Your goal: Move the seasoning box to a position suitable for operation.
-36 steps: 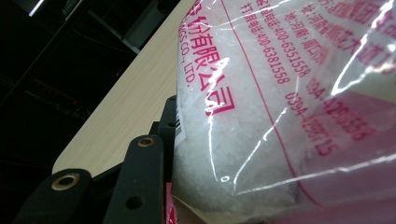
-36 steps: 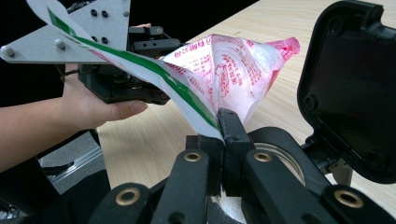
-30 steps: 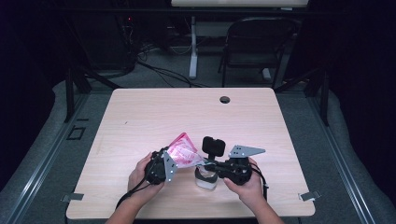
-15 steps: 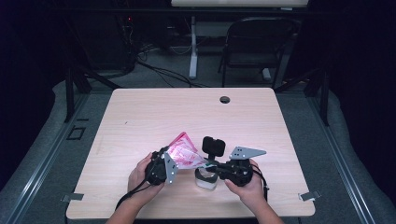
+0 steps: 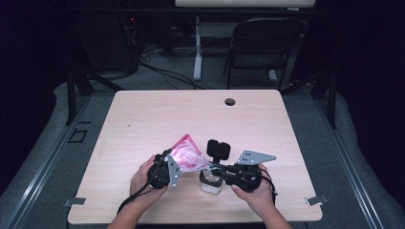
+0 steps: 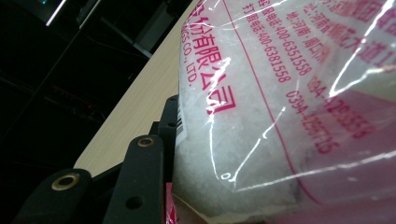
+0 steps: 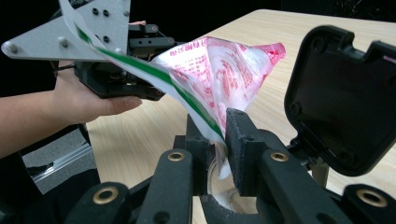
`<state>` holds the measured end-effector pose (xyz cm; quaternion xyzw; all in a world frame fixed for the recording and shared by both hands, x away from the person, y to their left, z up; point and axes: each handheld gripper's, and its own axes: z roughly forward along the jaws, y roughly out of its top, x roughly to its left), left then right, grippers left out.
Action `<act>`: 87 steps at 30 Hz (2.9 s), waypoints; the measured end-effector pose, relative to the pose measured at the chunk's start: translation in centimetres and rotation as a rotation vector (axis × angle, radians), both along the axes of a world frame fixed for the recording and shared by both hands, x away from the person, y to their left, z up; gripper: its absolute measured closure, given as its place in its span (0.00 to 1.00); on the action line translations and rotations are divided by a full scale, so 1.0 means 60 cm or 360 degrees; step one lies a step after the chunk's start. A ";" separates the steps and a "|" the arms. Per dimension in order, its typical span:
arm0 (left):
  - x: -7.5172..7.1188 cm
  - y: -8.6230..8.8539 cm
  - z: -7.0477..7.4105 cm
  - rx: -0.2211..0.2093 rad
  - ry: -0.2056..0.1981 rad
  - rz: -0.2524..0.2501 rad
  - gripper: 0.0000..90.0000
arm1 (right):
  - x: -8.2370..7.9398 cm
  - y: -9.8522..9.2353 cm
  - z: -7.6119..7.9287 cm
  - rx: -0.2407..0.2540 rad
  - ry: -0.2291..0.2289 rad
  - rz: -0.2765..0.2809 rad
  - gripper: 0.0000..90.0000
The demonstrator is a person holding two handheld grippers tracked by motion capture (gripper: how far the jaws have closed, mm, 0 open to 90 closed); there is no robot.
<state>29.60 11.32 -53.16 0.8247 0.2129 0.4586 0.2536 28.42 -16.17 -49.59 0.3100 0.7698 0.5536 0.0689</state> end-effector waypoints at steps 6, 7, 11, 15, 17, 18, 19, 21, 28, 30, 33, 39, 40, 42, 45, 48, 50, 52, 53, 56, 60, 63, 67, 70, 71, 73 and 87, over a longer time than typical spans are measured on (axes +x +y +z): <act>0.000 -0.001 0.002 0.0018 -0.0029 0.0003 0.72 | -0.002 -0.002 0.005 0.0013 -0.0018 0.0005 0.88; 0.000 -0.001 0.002 0.0019 -0.0031 0.0003 0.72 | -0.002 -0.002 0.006 0.0014 -0.0017 0.0002 0.88; 0.000 -0.002 0.005 0.0029 -0.0041 0.0004 0.72 | -0.003 -0.002 0.008 0.0025 -0.0024 -0.0005 0.89; -0.001 -0.004 0.005 0.0035 -0.0065 0.0010 0.72 | -0.003 -0.003 0.008 0.0022 -0.0020 -0.0003 0.94; -0.001 -0.005 0.007 0.0045 -0.0073 0.0011 0.72 | -0.002 -0.004 0.008 0.0022 -0.0009 0.0000 0.97; -0.001 -0.006 0.007 0.0042 -0.0079 0.0013 0.72 | -0.002 -0.005 0.007 0.0030 -0.0002 -0.0004 0.99; -0.001 -0.006 0.008 0.0041 -0.0082 0.0013 0.72 | -0.001 -0.005 0.006 0.0029 0.0002 0.0002 0.99; -0.001 -0.008 0.008 0.0056 -0.0093 0.0017 0.72 | 0.000 -0.007 0.005 0.0027 0.0010 0.0007 1.00; -0.001 -0.009 0.008 0.0063 -0.0103 0.0020 0.73 | 0.003 -0.009 0.001 -0.0002 0.0025 0.0016 1.00; -0.001 -0.010 0.007 0.0071 -0.0116 0.0025 0.73 | 0.003 -0.009 0.001 -0.0012 0.0032 0.0018 1.00; -0.001 -0.010 0.009 0.0085 -0.0126 0.0027 0.73 | 0.004 -0.008 -0.001 -0.0014 0.0045 0.0014 1.00; -0.002 -0.010 0.009 0.0094 -0.0137 0.0031 0.73 | 0.005 -0.008 -0.002 -0.0045 0.0063 0.0019 1.00; -0.002 -0.010 0.009 0.0096 -0.0137 0.0031 0.73 | 0.005 -0.007 -0.003 -0.0040 0.0067 0.0014 1.00; -0.002 -0.011 0.009 0.0100 -0.0138 0.0029 0.73 | 0.005 -0.007 -0.003 -0.0039 0.0071 0.0011 1.00; -0.002 -0.011 0.009 0.0110 -0.0151 0.0025 0.73 | 0.006 -0.009 -0.004 -0.0044 0.0078 0.0016 1.00; -0.002 -0.012 0.012 0.0154 -0.0164 0.0017 0.73 | 0.007 -0.009 -0.006 -0.0043 0.0083 0.0012 1.00; -0.002 -0.012 0.013 0.0161 -0.0177 0.0015 0.73 | 0.007 -0.010 -0.006 -0.0043 0.0091 0.0013 1.00; -0.004 -0.013 0.013 0.0166 -0.0182 0.0015 0.73 | 0.007 -0.010 -0.007 -0.0040 0.0095 0.0013 1.00; -0.004 -0.013 0.013 0.0173 -0.0189 0.0012 0.73 | 0.008 -0.010 -0.007 -0.0046 0.0096 0.0018 1.00; -0.004 -0.013 0.014 0.0195 -0.0191 0.0007 0.73 | 0.008 -0.010 -0.008 -0.0060 0.0100 0.0023 1.00; -0.005 -0.014 0.015 0.0230 -0.0196 0.0011 0.73 | 0.009 -0.011 -0.009 -0.0053 0.0111 0.0021 1.00; -0.005 -0.015 0.017 0.0237 -0.0213 0.0009 0.73 | 0.010 -0.012 -0.011 -0.0046 0.0122 0.0020 1.00; -0.006 -0.016 0.018 0.0249 -0.0219 0.0010 0.73 | 0.011 -0.013 -0.012 -0.0049 0.0127 0.0019 1.00; -0.007 -0.016 0.019 0.0253 -0.0231 0.0011 0.73 | 0.011 -0.013 -0.013 -0.0047 0.0130 0.0015 1.00; -0.007 -0.017 0.019 0.0257 -0.0231 0.0012 0.73 | 0.011 -0.013 -0.013 -0.0049 0.0130 0.0016 1.00; -0.007 -0.017 0.020 0.0265 -0.0237 0.0012 0.73 | 0.011 -0.013 -0.014 -0.0056 0.0130 0.0019 1.00; -0.010 -0.019 0.026 0.0336 -0.0285 0.0005 0.73 | 0.011 -0.013 -0.017 -0.0072 0.0142 0.0025 1.00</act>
